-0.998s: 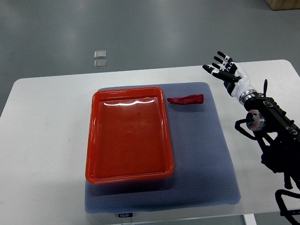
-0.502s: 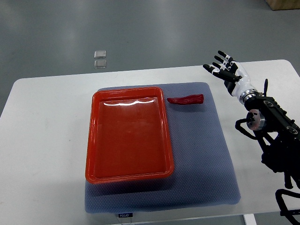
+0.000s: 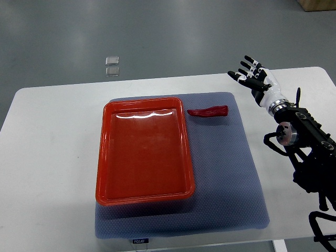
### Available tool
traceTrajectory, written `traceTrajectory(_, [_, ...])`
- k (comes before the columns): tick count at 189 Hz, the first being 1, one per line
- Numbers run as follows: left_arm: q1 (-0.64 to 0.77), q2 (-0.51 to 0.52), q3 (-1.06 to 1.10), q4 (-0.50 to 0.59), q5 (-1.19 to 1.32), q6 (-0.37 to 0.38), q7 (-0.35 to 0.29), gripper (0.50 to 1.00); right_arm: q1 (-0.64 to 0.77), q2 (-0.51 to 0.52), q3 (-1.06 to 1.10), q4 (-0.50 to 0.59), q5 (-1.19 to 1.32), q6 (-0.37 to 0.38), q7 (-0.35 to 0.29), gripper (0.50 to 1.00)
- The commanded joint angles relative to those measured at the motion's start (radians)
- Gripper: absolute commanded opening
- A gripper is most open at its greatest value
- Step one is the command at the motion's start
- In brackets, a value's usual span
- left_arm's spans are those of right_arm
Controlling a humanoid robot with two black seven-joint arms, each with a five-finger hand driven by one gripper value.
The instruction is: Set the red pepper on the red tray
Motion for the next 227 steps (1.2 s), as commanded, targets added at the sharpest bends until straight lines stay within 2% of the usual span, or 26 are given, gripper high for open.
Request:
traceTrajectory(1, [0.0, 0.0, 0.0, 0.0, 0.0, 0.0, 0.0, 1.0, 0.005, -0.007, 0.001, -0.001, 0.0, 0.0, 0.001, 0.913])
traceTrajectory(91, [0.0, 0.0, 0.0, 0.0, 0.0, 0.0, 0.0, 1.0, 0.011, -0.024, -0.016, 0.01, -0.014, 0.0, 0.013, 0.913])
traceTrajectory(116, [0.0, 0.0, 0.0, 0.0, 0.0, 0.0, 0.0, 1.0, 0.026, -0.09, -0.111, 0.011, -0.008, -0.003, 0.031, 0.909])
traceTrajectory(145, [0.0, 0.0, 0.0, 0.0, 0.0, 0.0, 0.0, 1.0, 0.114, -0.222, -0.367, 0.013, 0.001, -0.019, 0.097, 0.907])
traceTrajectory(172, [0.0, 0.0, 0.0, 0.0, 0.0, 0.0, 0.0, 1.0, 0.235, -0.293, -0.685, 0.014, 0.001, -0.086, 0.186, 0.905])
traceTrajectory(227, [0.0, 0.0, 0.0, 0.0, 0.0, 0.0, 0.0, 1.0, 0.495, -0.345, -1.286, 0.06, -0.019, -0.195, 0.202, 0.901])
